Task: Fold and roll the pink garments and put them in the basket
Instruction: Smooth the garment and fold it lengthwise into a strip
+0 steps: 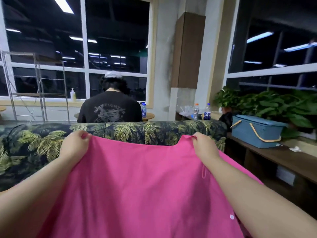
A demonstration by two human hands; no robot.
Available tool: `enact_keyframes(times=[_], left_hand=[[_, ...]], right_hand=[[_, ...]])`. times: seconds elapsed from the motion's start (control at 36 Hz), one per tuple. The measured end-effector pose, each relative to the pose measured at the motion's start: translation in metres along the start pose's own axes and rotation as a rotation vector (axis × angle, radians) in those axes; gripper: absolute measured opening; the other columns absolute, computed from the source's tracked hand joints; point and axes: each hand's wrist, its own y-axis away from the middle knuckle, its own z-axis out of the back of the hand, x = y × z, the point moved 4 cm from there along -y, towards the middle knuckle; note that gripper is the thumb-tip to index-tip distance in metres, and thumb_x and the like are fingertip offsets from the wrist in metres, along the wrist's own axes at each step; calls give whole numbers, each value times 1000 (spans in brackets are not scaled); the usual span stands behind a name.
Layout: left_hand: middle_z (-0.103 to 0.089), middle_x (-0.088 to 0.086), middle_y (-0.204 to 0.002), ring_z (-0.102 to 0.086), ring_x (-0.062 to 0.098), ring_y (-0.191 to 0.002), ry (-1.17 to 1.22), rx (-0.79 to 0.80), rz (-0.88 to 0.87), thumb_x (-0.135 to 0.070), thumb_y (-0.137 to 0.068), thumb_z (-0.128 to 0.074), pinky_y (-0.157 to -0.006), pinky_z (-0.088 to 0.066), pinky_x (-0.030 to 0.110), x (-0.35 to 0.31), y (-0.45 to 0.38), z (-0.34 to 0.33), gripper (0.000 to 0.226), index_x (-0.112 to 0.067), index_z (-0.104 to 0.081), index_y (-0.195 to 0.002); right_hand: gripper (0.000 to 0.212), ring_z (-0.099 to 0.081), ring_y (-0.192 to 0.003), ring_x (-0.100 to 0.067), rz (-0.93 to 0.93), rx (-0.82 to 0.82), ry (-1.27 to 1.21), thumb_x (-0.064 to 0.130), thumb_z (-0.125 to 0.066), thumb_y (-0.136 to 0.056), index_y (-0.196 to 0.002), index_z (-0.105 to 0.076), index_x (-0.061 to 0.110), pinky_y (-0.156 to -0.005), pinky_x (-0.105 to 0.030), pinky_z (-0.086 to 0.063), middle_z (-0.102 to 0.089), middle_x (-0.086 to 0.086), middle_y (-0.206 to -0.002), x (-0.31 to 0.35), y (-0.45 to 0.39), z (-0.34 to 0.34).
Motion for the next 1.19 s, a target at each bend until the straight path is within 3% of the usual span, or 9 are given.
enact_keyframes(times=[0.14,0.28,0.5,0.58,0.69,0.78,0.92,1.06,1.19], left_hand=[[-68,19,-102,-61,37,-96,-99,20,28,-26,-95,-54,-78,-45,38,30,-44,-46,18,-13,-67,-94],[-66,9,-107,-63,30,-101,-347,122,63,-34,-97,-42,-85,-46,39,93,-52,-114,25,-19,-62,-93],[-67,1,-104,-62,20,-100,-449,314,139,-28,-90,-40,-83,-43,32,168,-21,-196,18,-22,-55,-82],[-65,-5,-113,-60,16,-105,-533,383,157,-28,-89,-39,-82,-38,31,172,-15,-209,18,-31,-56,-94],[-63,-8,-116,-59,13,-108,-597,416,118,-32,-92,-39,-79,-31,32,161,-10,-225,13,-29,-51,-96],[-65,-8,-112,-59,12,-107,-601,442,44,-47,-94,-35,-82,-33,33,139,-5,-240,24,-28,-50,-95],[-55,-12,-124,-50,11,-119,-565,565,-111,-59,-93,-36,-96,-32,37,92,16,-275,36,-35,-52,-114],[-49,-17,-128,-41,10,-124,-428,642,-284,-54,-97,-34,-96,-29,37,45,40,-303,35,-43,-50,-126],[-44,-13,-134,-35,12,-129,-330,730,-383,-40,-102,-32,-98,-26,39,-3,65,-338,34,-37,-47,-132]], right_hand=[[18,-59,-85,-28,-37,32,9,22,-42,-100,-110,-56,15,-66,-35,-43,-67,-6,-99,-2,-38,-45],[24,-63,-97,-32,-84,70,-55,30,-42,-102,-118,-51,15,-70,-37,-43,-68,-12,-106,-21,-49,-118],[20,-63,-95,-31,-77,158,-101,33,-44,-100,-108,-57,21,-71,-38,-43,-69,-6,-97,-56,-25,-205],[19,-63,-96,-29,-69,220,-94,33,-42,-101,-108,-55,22,-73,-40,-45,-69,-4,-100,-63,-19,-225],[26,-63,-102,-31,-72,245,-24,35,-33,-103,-112,-52,20,-72,-40,-40,-68,-7,-106,-70,-18,-242],[29,-62,-101,-32,-81,259,51,35,-27,-104,-107,-49,16,-67,-37,-32,-67,-8,-106,-75,-18,-252],[20,-61,-106,-31,-126,336,117,31,-28,-104,-95,-41,20,-78,-38,-42,-63,-8,-112,-79,-9,-263],[24,-62,-106,-29,-170,304,69,32,-33,-103,-115,-48,18,-78,-37,-43,-62,-6,-115,-79,-8,-263],[27,-62,-102,-31,-209,231,31,35,-30,-103,-106,-48,14,-76,-37,-43,-65,-7,-109,-85,-10,-264]])
